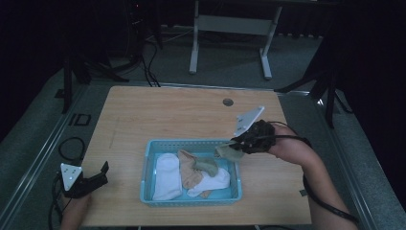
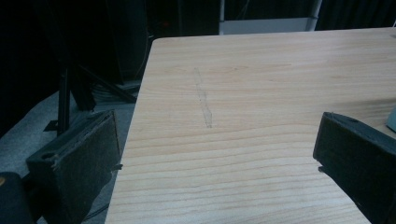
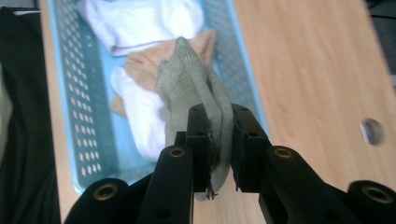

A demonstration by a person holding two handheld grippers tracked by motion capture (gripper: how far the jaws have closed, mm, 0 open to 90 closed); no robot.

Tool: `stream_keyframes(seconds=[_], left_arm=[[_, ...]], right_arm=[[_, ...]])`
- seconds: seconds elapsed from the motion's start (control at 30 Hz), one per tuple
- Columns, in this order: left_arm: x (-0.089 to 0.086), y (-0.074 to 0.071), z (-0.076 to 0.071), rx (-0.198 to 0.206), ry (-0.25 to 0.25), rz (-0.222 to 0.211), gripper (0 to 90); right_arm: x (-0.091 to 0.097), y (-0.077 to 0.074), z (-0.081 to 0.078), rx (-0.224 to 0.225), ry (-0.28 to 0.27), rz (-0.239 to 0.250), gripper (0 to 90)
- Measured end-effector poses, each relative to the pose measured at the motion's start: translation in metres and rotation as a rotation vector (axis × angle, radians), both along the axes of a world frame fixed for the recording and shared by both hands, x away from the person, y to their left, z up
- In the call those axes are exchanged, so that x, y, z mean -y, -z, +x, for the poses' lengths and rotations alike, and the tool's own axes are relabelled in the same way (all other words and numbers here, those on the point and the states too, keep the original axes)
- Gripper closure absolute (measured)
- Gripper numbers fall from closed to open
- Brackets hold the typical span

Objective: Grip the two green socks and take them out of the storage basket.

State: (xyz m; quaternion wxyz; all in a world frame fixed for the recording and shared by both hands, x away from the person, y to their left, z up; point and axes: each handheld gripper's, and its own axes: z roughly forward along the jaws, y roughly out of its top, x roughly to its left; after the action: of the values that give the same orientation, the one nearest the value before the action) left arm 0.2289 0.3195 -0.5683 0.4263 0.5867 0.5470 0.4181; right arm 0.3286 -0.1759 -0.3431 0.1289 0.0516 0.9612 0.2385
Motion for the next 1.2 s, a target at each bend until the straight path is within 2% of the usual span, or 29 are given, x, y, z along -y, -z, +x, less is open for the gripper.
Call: stream_keyframes(seconds=[0.03, 0.07, 0.1, 0.13, 0.17, 0.27, 0.33, 0.37, 0.57, 0.67, 0.7, 0.73, 0.87, 0.9, 1.0, 1.03, 1.07, 1.13, 1.2], left_arm=[[0.000, 0.000, 0.000, 0.000, 0.000, 0.000, 0.3], [0.000, 0.000, 0.000, 0.001, 0.000, 0.002, 0.3], [0.000, 0.000, 0.000, 0.001, 0.000, 0.002, 0.3], [0.000, 0.000, 0.000, 0.001, -0.001, 0.003, 0.3], [0.000, 0.000, 0.000, 0.001, -0.001, 0.003, 0.3], [0.000, 0.000, 0.000, 0.001, -0.002, 0.001, 0.3], [0.000, 0.000, 0.000, 0.001, -0.001, 0.001, 0.3], [0.000, 0.000, 0.000, 0.001, -0.002, 0.002, 0.3], [0.000, 0.000, 0.000, -0.001, -0.002, 0.002, 0.3], [0.001, 0.000, 0.000, 0.000, -0.004, 0.005, 0.3], [0.001, 0.000, 0.000, 0.000, -0.004, 0.005, 0.3], [0.001, 0.000, 0.000, 0.000, -0.004, 0.006, 0.3], [0.001, 0.000, 0.000, 0.001, -0.006, 0.006, 0.3], [0.001, 0.000, 0.000, 0.000, -0.005, 0.006, 0.3], [0.001, 0.000, 0.000, 0.000, -0.006, 0.008, 0.3], [0.001, 0.000, 0.000, 0.000, -0.006, 0.008, 0.3], [0.001, 0.000, 0.000, 0.000, -0.006, 0.008, 0.3], [0.001, 0.000, 0.000, 0.000, -0.006, 0.009, 0.3], [0.001, 0.000, 0.000, 0.000, -0.006, 0.009, 0.3]], right_arm=[[0.000, 0.000, 0.000, 0.000, 0.000, 0.000, 78.8], [0.010, -0.003, 0.000, 0.006, 0.020, 0.005, 78.8], [0.010, -0.003, 0.000, 0.006, 0.020, 0.005, 78.8], [0.019, -0.006, 0.001, 0.007, 0.043, 0.012, 78.8], [0.019, -0.006, 0.001, 0.007, 0.043, 0.012, 78.8], [0.035, -0.006, 0.002, 0.011, 0.075, 0.016, 78.9], [0.038, -0.006, 0.002, 0.012, 0.087, 0.019, 79.0], [0.046, -0.003, 0.003, 0.007, 0.101, 0.011, 79.0], [0.064, 0.007, 0.005, -0.014, 0.138, 0.016, 79.0], [0.078, 0.021, 0.007, -0.035, 0.167, 0.020, 79.0], [0.078, 0.021, 0.007, -0.035, 0.167, 0.020, 79.0], [0.085, 0.029, 0.008, -0.057, 0.189, 0.029, 78.9], [0.092, 0.037, 0.008, -0.070, 0.211, 0.030, 78.9], [0.102, 0.050, 0.008, -0.105, 0.231, 0.054, 79.0], [0.110, 0.069, 0.009, -0.141, 0.252, 0.050, 79.0], [0.110, 0.069, 0.009, -0.141, 0.252, 0.050, 79.0], [0.111, 0.074, 0.008, -0.152, 0.253, 0.046, 79.0], [0.116, 0.097, 0.006, -0.203, 0.261, 0.025, 79.0], [0.116, 0.103, 0.006, -0.208, 0.263, 0.016, 79.0]])
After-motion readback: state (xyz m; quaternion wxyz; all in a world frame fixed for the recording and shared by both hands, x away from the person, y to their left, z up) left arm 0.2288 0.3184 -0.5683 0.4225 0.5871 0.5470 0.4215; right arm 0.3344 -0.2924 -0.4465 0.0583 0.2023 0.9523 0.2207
